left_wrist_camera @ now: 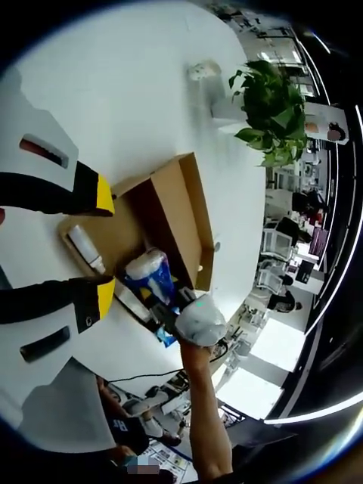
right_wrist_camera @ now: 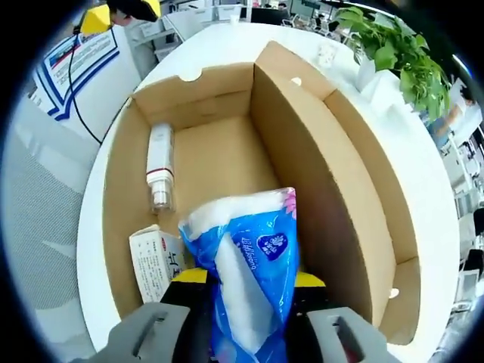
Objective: Operate the shoe box by opening the lid, removing the specified soft item, and placing it in the target area until the item is outside and the box remains undamaged.
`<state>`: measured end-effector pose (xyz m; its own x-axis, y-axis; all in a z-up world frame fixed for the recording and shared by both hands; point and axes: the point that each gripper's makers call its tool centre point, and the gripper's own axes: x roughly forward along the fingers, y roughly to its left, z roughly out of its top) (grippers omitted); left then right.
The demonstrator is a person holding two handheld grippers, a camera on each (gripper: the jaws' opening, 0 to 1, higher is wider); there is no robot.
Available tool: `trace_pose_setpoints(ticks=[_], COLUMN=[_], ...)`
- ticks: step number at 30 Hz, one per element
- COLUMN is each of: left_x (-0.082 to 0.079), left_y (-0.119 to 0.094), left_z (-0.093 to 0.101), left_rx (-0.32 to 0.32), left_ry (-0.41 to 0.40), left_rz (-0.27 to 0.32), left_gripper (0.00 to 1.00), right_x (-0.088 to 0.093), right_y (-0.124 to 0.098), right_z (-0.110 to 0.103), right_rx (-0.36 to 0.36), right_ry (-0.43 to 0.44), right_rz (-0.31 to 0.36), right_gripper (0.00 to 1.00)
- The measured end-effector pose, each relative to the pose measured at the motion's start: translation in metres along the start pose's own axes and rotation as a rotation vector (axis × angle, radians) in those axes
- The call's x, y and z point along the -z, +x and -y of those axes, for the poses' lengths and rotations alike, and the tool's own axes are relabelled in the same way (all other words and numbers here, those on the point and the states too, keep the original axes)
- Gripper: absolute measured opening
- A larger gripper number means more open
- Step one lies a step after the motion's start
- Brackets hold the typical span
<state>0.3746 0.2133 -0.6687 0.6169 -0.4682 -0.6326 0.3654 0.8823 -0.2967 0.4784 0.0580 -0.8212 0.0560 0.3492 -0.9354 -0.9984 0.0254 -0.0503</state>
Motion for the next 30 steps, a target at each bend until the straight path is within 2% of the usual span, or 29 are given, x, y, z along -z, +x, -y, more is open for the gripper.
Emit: trace_pose_setpoints(ticks=[12, 17, 22, 27, 30], left_x=[-0.004, -0.012, -0.017, -0.023, -0.027], left_y=[0.001, 0.005, 0.01, 0.012, 0.015], left_z=[0.009, 0.011, 0.013, 0.019, 0.028], left_rx=[0.017, 0.032, 0.046, 0.062, 0.072], left_ry=[0.01, 0.023, 0.038, 0.047, 0.059], left_rz=[0.008, 0.011, 0.013, 0.018, 0.019], left_gripper=[0.31, 0.31, 0.31, 0.31, 0.31], right_x=[-0.012, -0.017, -0.021, -0.016, -0.007], right_y=[-0.037, -0.054, -0.069, -0.088, -0.099], right_z=[0.007, 0.006, 0.003, 0.007, 0.009], right_rx=[0.036, 0.049, 0.067, 0.094, 0.109], right_ry=[0.006, 0.021, -0.003, -0.002, 0.003], right_rz=[0.047, 0.073, 0.075, 0.08, 0.074], right_gripper=[0.33, 0.33, 0.33, 0.33, 0.33])
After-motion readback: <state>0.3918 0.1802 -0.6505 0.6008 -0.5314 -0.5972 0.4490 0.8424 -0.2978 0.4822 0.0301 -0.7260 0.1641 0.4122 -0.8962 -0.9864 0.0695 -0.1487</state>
